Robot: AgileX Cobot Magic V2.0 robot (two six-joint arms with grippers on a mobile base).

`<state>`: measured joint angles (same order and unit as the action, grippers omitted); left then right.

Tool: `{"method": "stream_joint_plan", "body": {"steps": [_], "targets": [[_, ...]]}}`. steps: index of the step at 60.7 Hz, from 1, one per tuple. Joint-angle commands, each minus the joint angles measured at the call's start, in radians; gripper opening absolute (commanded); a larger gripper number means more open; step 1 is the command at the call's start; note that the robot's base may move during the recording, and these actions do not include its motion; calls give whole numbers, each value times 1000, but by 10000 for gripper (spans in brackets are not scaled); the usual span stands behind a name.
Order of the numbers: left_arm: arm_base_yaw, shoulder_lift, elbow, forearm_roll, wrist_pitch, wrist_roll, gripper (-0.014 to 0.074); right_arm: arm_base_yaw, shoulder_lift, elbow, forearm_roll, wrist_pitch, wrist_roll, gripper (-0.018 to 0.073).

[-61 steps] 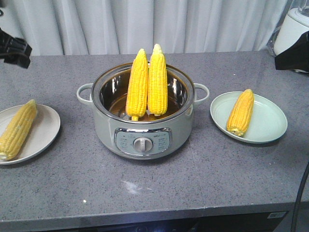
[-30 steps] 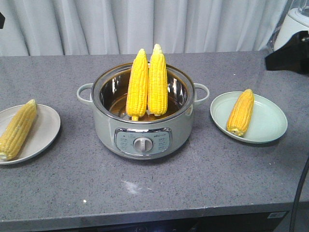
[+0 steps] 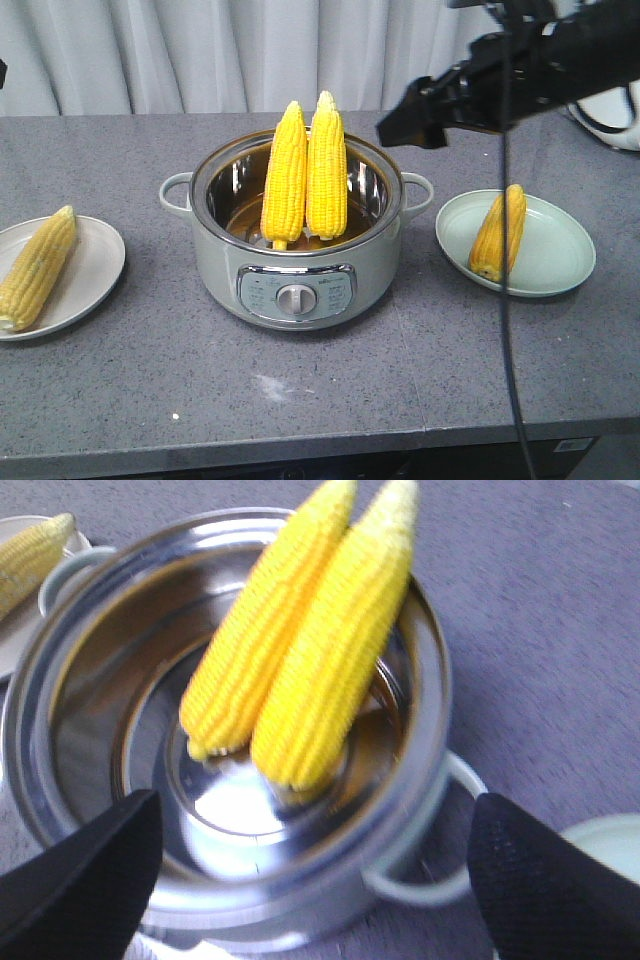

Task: Distribute corn equally
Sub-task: 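Reach the right gripper into the pot and grasp another corn cob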

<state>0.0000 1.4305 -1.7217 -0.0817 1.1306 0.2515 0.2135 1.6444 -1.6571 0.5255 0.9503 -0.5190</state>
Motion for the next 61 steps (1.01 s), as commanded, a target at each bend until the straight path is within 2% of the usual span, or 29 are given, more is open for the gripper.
{"method": "stream_joint_plan", "body": {"steps": [1, 16, 29, 45, 61], "targets": [[0, -48, 2, -14, -88, -10, 569, 21, 45, -111, 28, -60, 15, 594], [0, -51, 4, -14, -90, -10, 569, 56, 245, -315, 35, -56, 61, 594], [0, -51, 4, -15, -89, -10, 569, 57, 350, -422, 30, -59, 84, 594], [0, -51, 4, -15, -89, -10, 569, 57, 412, -445, 52, -107, 71, 594], [0, -51, 4, -15, -88, -10, 569, 57, 429, -445, 133, -140, -16, 589]]}}
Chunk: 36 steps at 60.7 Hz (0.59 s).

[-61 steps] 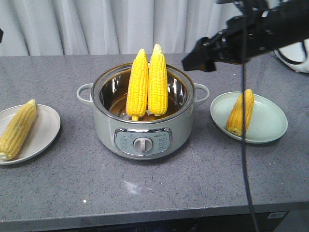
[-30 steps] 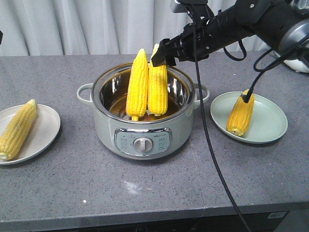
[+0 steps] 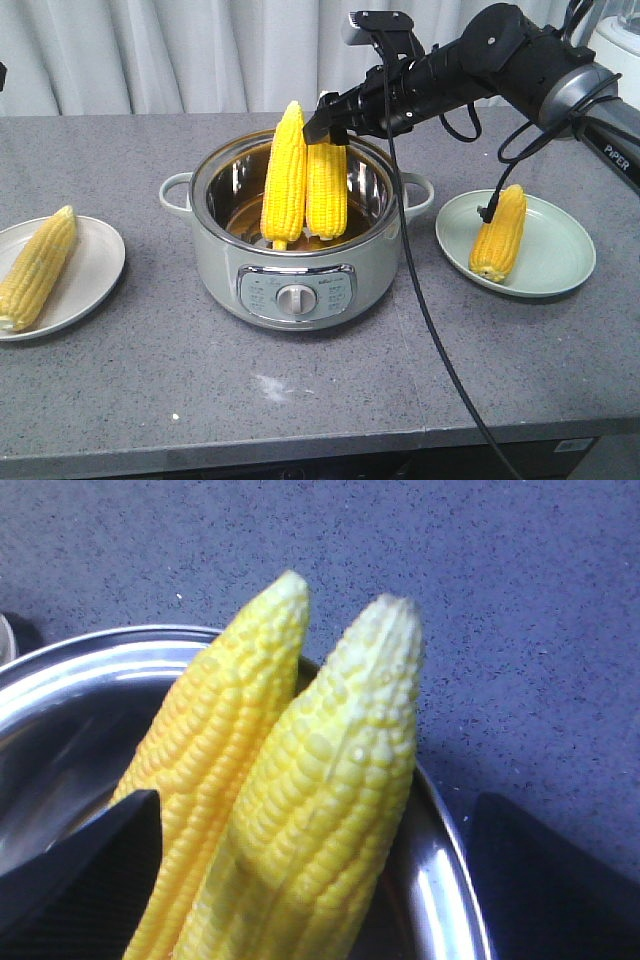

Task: Distribute corn equally
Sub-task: 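Reach the right gripper into the pot and grasp another corn cob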

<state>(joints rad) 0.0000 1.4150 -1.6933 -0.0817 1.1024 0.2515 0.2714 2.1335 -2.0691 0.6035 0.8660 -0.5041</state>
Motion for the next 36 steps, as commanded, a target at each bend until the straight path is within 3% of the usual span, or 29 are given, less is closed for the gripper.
{"method": "stream_joint_plan", "body": {"steps": [1, 36], "targets": [[0, -36, -25, -15, -60, -10, 569, -1, -60, -33, 56, -58, -33, 587], [0, -36, -25, -15, -53, -10, 569, -1, -30, -32, 74, -61, -80, 488]]}}
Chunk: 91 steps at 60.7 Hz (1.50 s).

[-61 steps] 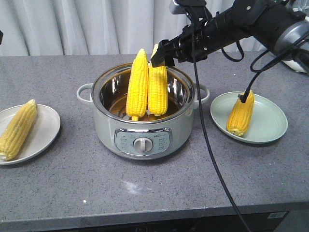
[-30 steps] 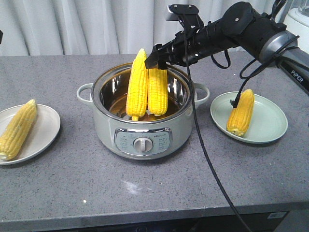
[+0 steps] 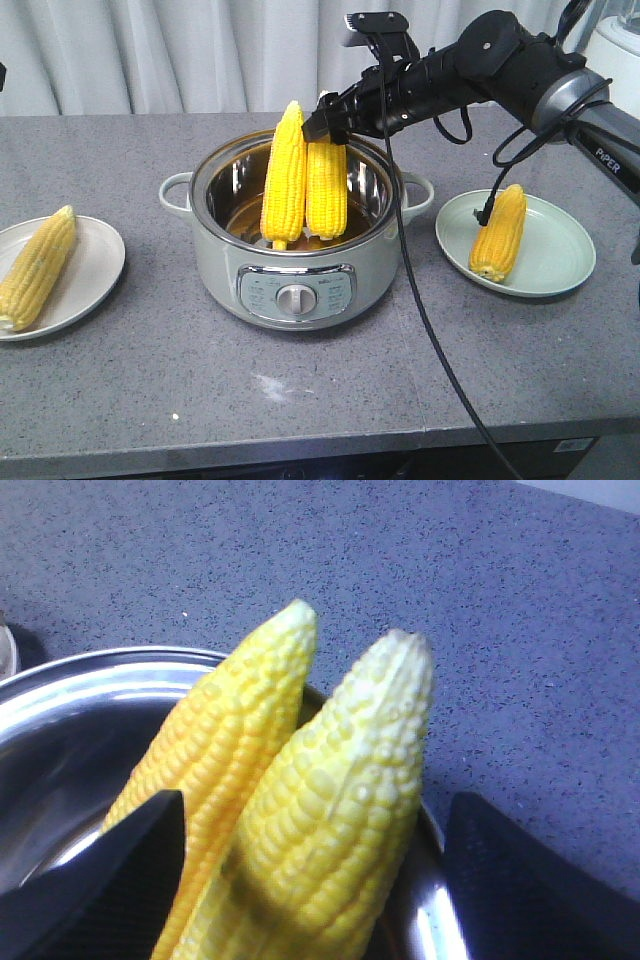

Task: Distribute corn equally
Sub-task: 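Reach the right gripper into the pot and grasp another corn cob, then lift the cob out of the pot toward the pale green plate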

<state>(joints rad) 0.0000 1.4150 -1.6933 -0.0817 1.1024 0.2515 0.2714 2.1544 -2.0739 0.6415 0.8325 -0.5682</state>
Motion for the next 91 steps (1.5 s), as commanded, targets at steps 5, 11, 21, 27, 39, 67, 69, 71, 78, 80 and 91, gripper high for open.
{"method": "stream_joint_plan", "body": {"steps": [5, 11, 21, 27, 39, 67, 69, 71, 78, 80, 91], "targets": [[0, -36, -25, -15, -53, -10, 569, -1, -51, -27, 42, -26, -24, 449], [0, -36, -25, -15, -53, -10, 569, -1, -51, -27, 47, -24, -26, 387], [0, -36, -25, -15, -53, -10, 569, -1, -51, -27, 48, -24, -31, 251], [0, -36, -25, -15, -53, -10, 569, -1, -51, -27, 53, -24, -31, 174], [0, -36, -25, -14, -53, -10, 569, -1, -54, -27, 92, -23, -32, 112], [0, -36, -25, -14, -53, -10, 569, -3, -232, -27, 14, 59, 8, 112], [0, -36, -25, -14, -53, -10, 569, -4, -254, -27, -3, 65, 24, 112], [0, -36, -25, -14, -53, -10, 569, -4, -276, -27, -20, 73, 34, 112], [0, -36, -25, -14, -53, -10, 569, -26, -356, -27, -57, 109, 57, 112], [0, -36, -25, -14, -53, -10, 569, -37, -374, -27, -58, 122, 57, 112], [0, -36, -25, -14, -53, -10, 569, -147, -476, -27, -56, 186, 59, 112]]}}
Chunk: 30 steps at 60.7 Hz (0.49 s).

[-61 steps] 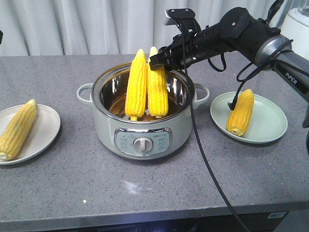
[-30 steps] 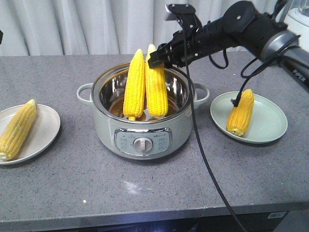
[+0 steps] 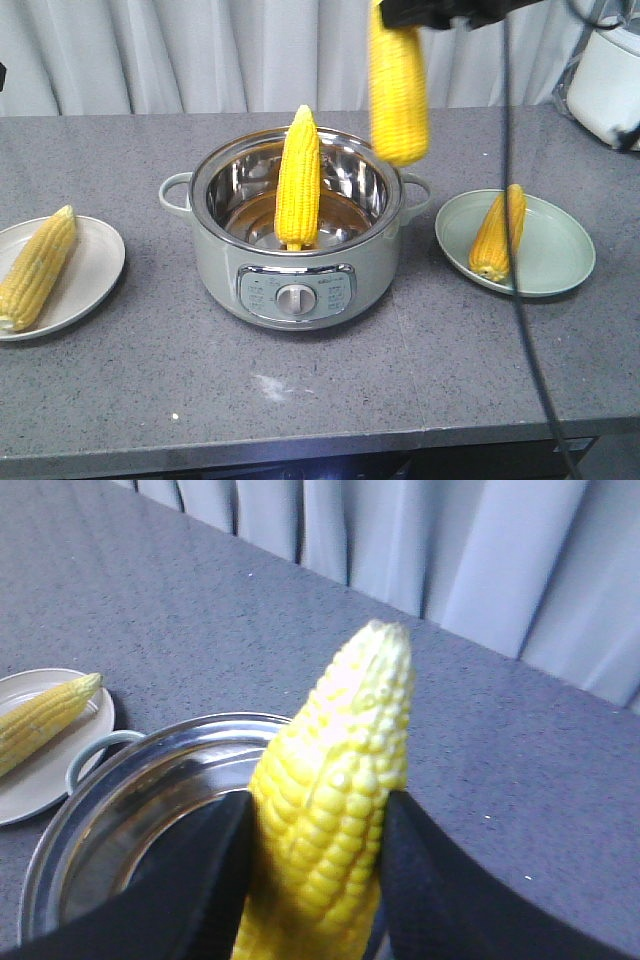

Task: Distribute corn equally
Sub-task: 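Lift the cob out of the pot toward the pale green plate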

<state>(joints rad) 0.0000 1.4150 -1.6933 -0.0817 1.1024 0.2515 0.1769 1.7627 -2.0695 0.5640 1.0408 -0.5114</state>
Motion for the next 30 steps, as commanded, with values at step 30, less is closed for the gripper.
{"method": "stream_joint_plan", "body": {"steps": [30], "targets": [[0, -36, -25, -15, -40, -10, 569, -376, -201, -27, 124, 231, -6, 113]]}}
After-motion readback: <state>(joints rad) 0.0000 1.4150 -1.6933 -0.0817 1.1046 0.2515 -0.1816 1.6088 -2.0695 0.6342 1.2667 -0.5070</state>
